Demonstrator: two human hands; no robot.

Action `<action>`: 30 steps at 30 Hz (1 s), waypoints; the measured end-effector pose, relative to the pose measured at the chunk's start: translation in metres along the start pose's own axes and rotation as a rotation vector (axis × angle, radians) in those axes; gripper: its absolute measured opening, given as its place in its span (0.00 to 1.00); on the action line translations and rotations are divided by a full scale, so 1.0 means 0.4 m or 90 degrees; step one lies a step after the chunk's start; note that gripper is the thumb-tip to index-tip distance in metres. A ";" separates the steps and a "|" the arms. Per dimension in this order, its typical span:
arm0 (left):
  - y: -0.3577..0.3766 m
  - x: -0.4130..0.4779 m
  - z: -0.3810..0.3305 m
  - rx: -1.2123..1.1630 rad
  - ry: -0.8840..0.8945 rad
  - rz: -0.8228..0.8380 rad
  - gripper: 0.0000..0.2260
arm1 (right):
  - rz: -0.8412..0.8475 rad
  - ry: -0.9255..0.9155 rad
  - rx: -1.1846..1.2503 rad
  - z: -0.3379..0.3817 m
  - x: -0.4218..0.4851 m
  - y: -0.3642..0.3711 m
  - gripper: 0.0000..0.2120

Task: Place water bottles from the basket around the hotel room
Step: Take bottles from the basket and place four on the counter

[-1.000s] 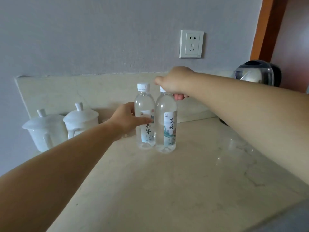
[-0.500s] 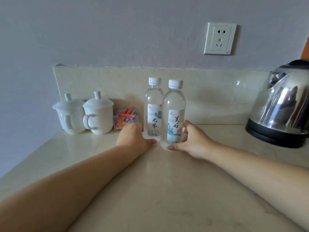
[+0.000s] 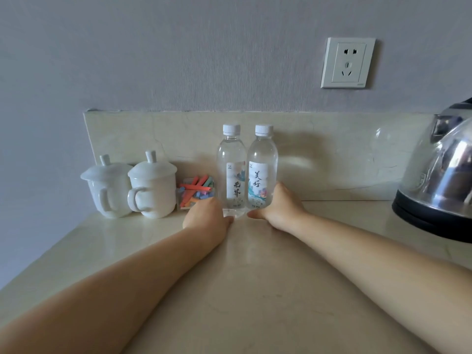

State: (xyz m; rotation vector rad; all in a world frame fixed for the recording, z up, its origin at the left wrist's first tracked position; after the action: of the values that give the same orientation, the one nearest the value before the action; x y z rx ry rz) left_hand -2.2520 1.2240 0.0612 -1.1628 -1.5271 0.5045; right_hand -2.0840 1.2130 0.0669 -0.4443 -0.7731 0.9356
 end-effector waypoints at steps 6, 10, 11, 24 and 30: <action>0.014 0.017 -0.015 0.010 0.022 0.021 0.15 | -0.039 0.037 -0.007 0.001 0.016 0.012 0.31; 0.022 0.023 -0.038 0.067 0.026 0.027 0.30 | -0.039 0.033 -0.007 0.005 0.027 0.010 0.32; 0.024 0.025 -0.040 0.089 0.019 0.019 0.32 | -0.037 0.035 -0.001 0.004 0.028 0.009 0.32; 0.029 0.055 -0.029 0.151 0.025 0.054 0.18 | -0.057 0.025 0.049 -0.014 0.035 0.026 0.32; 0.034 0.056 -0.027 0.150 0.019 0.056 0.17 | -0.076 0.028 0.003 -0.008 0.029 0.034 0.31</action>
State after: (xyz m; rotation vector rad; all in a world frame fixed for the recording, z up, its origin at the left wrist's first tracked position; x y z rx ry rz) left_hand -2.2350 1.2464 0.0645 -1.0530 -1.3540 0.7031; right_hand -2.0847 1.2302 0.0605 -0.4086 -0.7494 0.8132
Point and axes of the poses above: each hand's wrist, its own x-axis towards the middle knuckle, its own y-axis out of the palm, z = x × y, the point moved 2 cm from there along x, towards the middle knuckle, and after that the axes turned 14 degrees about -z, right-handed, at the moved point
